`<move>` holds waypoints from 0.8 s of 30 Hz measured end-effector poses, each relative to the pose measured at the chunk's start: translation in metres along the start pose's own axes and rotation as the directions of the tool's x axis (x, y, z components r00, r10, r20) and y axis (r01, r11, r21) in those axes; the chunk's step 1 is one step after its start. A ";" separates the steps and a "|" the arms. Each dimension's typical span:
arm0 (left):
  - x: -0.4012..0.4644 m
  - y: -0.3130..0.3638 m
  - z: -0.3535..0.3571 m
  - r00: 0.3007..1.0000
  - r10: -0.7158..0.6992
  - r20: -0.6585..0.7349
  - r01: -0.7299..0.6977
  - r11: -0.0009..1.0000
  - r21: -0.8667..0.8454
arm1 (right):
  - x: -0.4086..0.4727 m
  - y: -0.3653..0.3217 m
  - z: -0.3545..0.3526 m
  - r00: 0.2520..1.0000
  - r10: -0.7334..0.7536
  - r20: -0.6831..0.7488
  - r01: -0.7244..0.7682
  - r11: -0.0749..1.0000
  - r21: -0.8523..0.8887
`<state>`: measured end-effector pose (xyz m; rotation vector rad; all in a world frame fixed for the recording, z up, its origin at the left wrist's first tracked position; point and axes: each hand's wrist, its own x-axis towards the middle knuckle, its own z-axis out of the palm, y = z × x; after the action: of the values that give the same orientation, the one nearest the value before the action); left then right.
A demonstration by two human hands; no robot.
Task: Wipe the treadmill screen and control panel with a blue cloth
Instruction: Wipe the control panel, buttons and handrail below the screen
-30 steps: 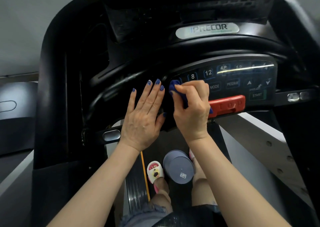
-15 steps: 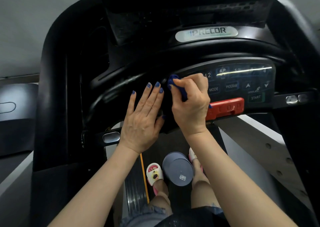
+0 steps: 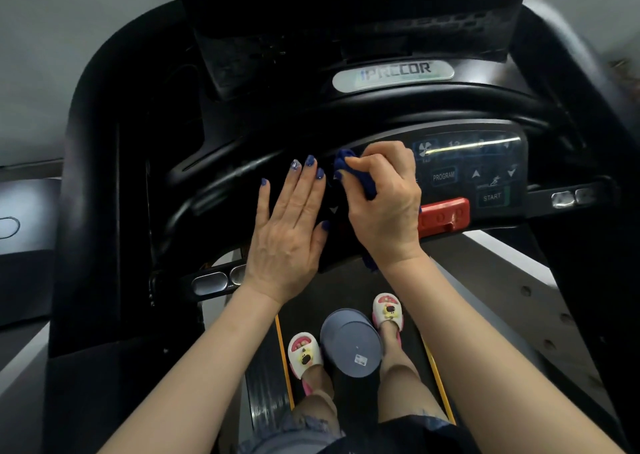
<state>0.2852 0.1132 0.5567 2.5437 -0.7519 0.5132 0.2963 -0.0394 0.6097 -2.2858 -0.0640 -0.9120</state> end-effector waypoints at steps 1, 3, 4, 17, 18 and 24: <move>0.000 0.000 0.002 1.000 -0.001 -0.002 0.001 1.000 0.003 | 0.002 0.001 0.001 1.000 0.011 -0.014 -0.011 1.000 0.005; -0.001 -0.002 0.004 1.000 0.001 -0.014 -0.001 1.000 0.014 | 0.004 -0.001 0.004 0.997 0.056 -0.062 -0.054 0.998 0.032; -0.001 -0.002 0.004 1.000 0.001 -0.018 -0.001 1.000 0.013 | 0.002 -0.003 0.006 0.994 0.076 -0.076 -0.073 0.997 0.037; -0.002 0.001 0.003 1.000 0.001 -0.029 0.000 1.000 0.021 | -0.007 0.002 -0.005 0.998 0.053 -0.041 -0.053 0.999 0.007; -0.002 0.000 0.004 1.000 0.000 -0.027 0.000 1.000 0.027 | -0.003 0.003 -0.005 0.996 0.068 -0.050 -0.068 0.998 0.011; -0.002 0.001 0.004 1.000 -0.005 -0.022 0.005 1.000 0.026 | -0.002 -0.002 0.001 0.988 0.120 -0.093 -0.119 0.993 0.017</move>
<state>0.2843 0.1113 0.5531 2.5587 -0.7356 0.5514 0.2953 -0.0368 0.6090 -2.2074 0.1071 -0.9521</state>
